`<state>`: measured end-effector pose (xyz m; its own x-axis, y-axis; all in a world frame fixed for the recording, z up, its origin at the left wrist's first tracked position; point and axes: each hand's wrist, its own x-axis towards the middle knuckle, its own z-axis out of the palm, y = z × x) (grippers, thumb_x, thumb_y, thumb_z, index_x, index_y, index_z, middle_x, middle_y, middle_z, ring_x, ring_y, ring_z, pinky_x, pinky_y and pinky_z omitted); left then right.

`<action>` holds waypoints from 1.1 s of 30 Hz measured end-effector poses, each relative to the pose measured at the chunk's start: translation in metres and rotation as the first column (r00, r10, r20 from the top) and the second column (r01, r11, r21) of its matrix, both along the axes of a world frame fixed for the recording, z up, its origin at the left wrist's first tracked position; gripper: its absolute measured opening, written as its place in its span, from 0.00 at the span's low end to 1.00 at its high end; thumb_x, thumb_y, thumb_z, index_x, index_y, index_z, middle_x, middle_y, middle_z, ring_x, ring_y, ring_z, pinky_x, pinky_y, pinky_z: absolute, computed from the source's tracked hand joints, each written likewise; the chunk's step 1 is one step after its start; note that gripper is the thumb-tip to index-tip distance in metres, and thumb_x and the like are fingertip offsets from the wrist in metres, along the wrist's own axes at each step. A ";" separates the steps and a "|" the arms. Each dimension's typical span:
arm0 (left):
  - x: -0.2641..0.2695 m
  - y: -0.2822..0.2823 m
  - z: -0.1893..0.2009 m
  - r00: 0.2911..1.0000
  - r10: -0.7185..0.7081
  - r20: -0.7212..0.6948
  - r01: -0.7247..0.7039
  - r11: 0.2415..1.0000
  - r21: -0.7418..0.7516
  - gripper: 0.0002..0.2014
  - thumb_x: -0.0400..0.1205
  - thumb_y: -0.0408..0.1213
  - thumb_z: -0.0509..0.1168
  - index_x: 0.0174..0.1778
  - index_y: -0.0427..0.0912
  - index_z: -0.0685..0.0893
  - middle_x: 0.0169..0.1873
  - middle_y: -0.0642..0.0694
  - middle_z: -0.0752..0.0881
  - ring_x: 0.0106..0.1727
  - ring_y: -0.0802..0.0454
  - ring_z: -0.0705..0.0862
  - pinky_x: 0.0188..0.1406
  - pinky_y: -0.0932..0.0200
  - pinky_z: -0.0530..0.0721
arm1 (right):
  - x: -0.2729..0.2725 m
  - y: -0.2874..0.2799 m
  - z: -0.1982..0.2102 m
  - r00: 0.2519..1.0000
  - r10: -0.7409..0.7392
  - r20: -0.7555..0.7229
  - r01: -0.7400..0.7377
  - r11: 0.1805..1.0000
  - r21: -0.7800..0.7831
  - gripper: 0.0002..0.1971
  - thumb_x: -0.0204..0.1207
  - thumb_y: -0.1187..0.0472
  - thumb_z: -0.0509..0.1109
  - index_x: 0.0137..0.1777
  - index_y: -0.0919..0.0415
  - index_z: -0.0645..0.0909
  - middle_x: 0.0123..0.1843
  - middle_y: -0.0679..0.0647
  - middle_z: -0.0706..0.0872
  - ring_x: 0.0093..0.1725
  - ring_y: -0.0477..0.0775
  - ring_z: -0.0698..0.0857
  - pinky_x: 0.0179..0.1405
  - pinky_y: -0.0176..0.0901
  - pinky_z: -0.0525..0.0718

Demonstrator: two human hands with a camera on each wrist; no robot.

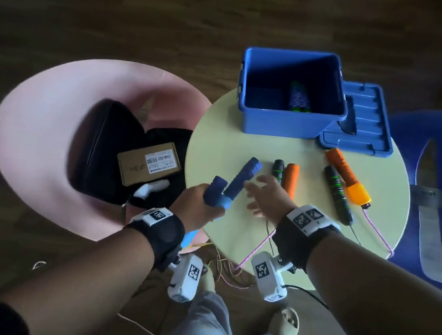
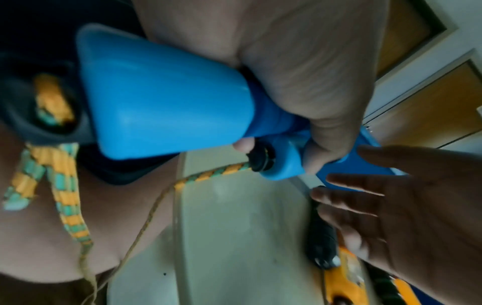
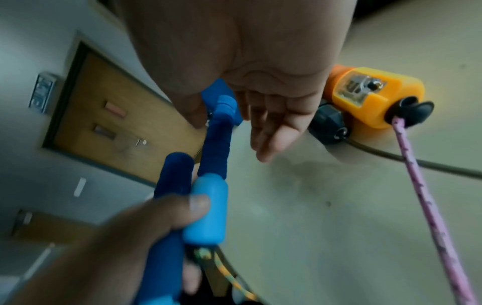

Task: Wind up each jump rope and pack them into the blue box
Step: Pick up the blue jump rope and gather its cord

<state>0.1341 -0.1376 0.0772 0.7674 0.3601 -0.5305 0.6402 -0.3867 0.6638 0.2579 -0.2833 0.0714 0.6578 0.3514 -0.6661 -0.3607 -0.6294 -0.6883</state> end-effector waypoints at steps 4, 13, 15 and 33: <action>-0.042 -0.027 0.023 0.997 -0.037 0.075 0.043 0.996 -0.075 0.15 0.61 0.50 0.74 0.43 0.56 0.83 0.28 0.58 0.84 0.31 0.61 0.80 0.34 0.64 0.78 | -0.005 -0.019 0.029 0.980 -0.154 -0.125 0.177 0.963 0.202 0.10 0.82 0.51 0.70 0.50 0.58 0.79 0.40 0.59 0.88 0.38 0.58 0.87 0.35 0.49 0.85; -0.080 -0.107 0.076 0.975 -0.118 0.186 0.133 0.988 -0.073 0.09 0.77 0.51 0.73 0.46 0.53 0.83 0.36 0.59 0.87 0.38 0.61 0.83 0.44 0.57 0.82 | -0.033 -0.121 0.099 0.948 0.284 0.141 -0.306 0.936 0.174 0.18 0.81 0.52 0.73 0.47 0.70 0.80 0.29 0.60 0.88 0.22 0.52 0.81 0.23 0.36 0.78; -0.075 -0.132 0.090 0.968 -0.085 0.238 0.089 0.996 -0.008 0.09 0.78 0.53 0.71 0.46 0.55 0.83 0.39 0.56 0.88 0.42 0.58 0.85 0.49 0.55 0.83 | -0.040 -0.146 0.120 0.886 0.382 0.263 -0.421 0.900 0.110 0.17 0.82 0.51 0.72 0.45 0.66 0.79 0.26 0.57 0.87 0.19 0.48 0.79 0.22 0.34 0.76; -0.023 -0.215 0.184 0.897 -0.122 0.426 0.151 0.988 -0.036 0.21 0.71 0.56 0.74 0.52 0.49 0.80 0.42 0.54 0.88 0.40 0.60 0.84 0.43 0.62 0.81 | -0.040 -0.250 0.214 0.856 0.054 0.515 -0.268 0.897 0.351 0.09 0.82 0.53 0.71 0.50 0.58 0.79 0.31 0.59 0.87 0.27 0.58 0.85 0.31 0.49 0.83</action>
<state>0.1114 -0.3529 0.2610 0.9633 0.2111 -0.1657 0.2392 -0.3958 0.8866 0.2179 -0.5332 0.2856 0.7637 0.6429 -0.0588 0.1648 -0.2822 -0.9451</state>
